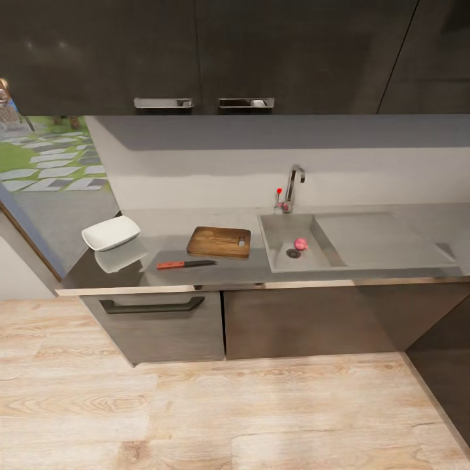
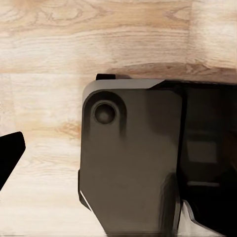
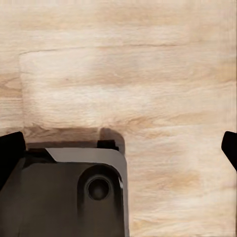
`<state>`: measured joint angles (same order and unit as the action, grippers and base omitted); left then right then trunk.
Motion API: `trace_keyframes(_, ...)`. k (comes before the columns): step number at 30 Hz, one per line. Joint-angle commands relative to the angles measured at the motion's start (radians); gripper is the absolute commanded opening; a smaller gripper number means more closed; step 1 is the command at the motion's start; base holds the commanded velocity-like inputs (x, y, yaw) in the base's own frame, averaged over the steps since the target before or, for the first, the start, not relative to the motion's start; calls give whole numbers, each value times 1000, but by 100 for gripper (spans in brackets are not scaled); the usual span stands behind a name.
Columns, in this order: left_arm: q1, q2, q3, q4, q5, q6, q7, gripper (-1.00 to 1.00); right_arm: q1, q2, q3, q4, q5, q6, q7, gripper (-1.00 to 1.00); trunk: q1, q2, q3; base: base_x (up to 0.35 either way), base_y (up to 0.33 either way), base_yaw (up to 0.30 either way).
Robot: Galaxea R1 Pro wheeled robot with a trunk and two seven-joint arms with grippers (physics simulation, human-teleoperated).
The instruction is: In the kitchen, take the Vidalia onion out of the sink, dice it on the chopping board with the paring knife, put the diced onion into the bowl on the countertop, then place both the paring knife and the chopping board into the sink.
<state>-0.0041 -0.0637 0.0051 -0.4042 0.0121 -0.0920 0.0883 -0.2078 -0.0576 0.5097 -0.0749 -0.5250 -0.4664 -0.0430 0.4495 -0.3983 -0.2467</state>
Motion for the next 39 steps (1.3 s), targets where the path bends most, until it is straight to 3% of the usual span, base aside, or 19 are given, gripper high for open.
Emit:
trace_keyframes(1, 0, 0, 5, 11, 5, -4, 1, 100, 0, -4, 8, -34, -13, 11, -31, 100, 0, -2, -2, 0, 0, 0)
trace_keyframes(5, 0, 1, 20, 42, 12, -7, -4, 100, 1, -10, 6, -91, -24, 19, -64, 100, 0, -2, -2, 0, 0, 0)
trace_keyframes(15, 0, 1, 27, 55, 15, -9, -4, 100, 0, -6, 9, -106, -26, -53, -75, 100, 0, -2, -2, 0, -33, 0)
trace_keyframes(39, 0, 1, 40, 58, 28, -9, -2, 100, 1, -2, 9, -105, -26, -58, -78, 100, 0, -2, -2, 44, -292, 11)
